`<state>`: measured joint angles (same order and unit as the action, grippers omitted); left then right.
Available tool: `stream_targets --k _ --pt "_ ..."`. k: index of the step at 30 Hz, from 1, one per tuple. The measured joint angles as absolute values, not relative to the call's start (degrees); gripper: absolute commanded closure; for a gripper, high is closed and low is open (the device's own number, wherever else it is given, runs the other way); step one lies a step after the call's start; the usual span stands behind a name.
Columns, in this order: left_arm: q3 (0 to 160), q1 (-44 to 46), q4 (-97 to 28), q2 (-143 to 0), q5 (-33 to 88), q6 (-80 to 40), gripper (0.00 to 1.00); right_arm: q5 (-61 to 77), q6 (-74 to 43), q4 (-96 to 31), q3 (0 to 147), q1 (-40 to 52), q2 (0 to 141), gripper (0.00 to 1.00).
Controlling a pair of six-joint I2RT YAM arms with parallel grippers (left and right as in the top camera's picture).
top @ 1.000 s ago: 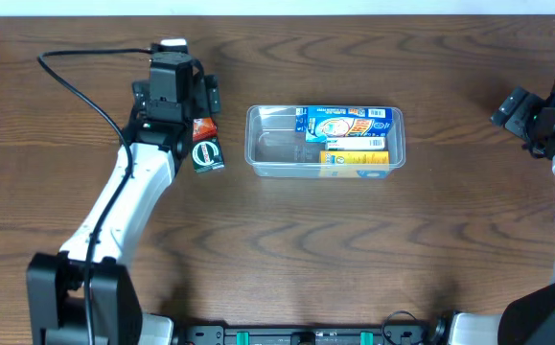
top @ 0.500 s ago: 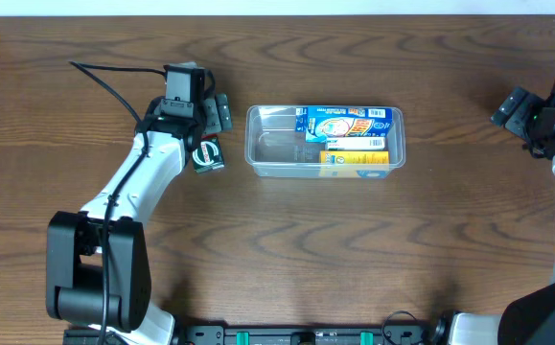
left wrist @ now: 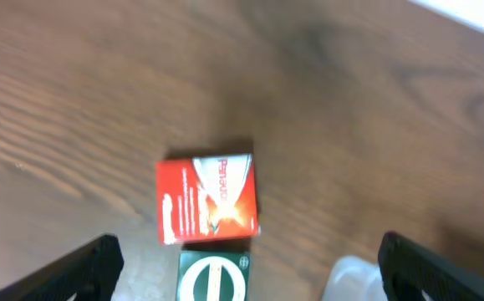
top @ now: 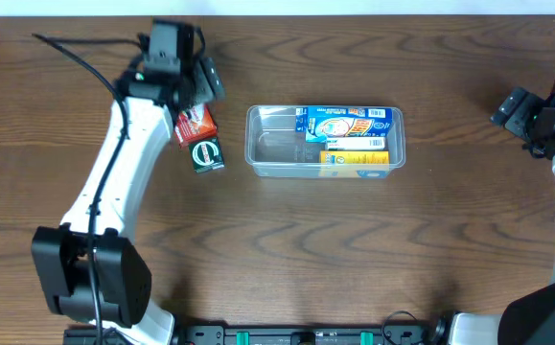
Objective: Pack container
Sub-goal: 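Lift the left gripper and move it over the red Panadol box, then grasp the red Panadol box with the left gripper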
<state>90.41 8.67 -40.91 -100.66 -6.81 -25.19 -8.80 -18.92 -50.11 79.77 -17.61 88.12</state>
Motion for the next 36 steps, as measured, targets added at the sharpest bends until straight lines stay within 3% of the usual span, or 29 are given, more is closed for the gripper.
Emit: stream_targets --k 15,25,36 --pt "97.6 7.4 -48.7 -119.5 -6.6 -31.6 0.02 -8.8 -18.9 -50.1 79.8 -17.6 88.1 0.01" --pt "97.6 4.7 -49.7 -122.1 -5.7 -36.2 0.02 -8.8 -18.9 -50.1 79.8 -17.6 88.1 0.01" --pt "97.6 4.4 -47.4 -125.4 -3.2 -29.0 0.02 -8.8 -18.9 -50.1 79.8 -17.6 88.1 0.01"
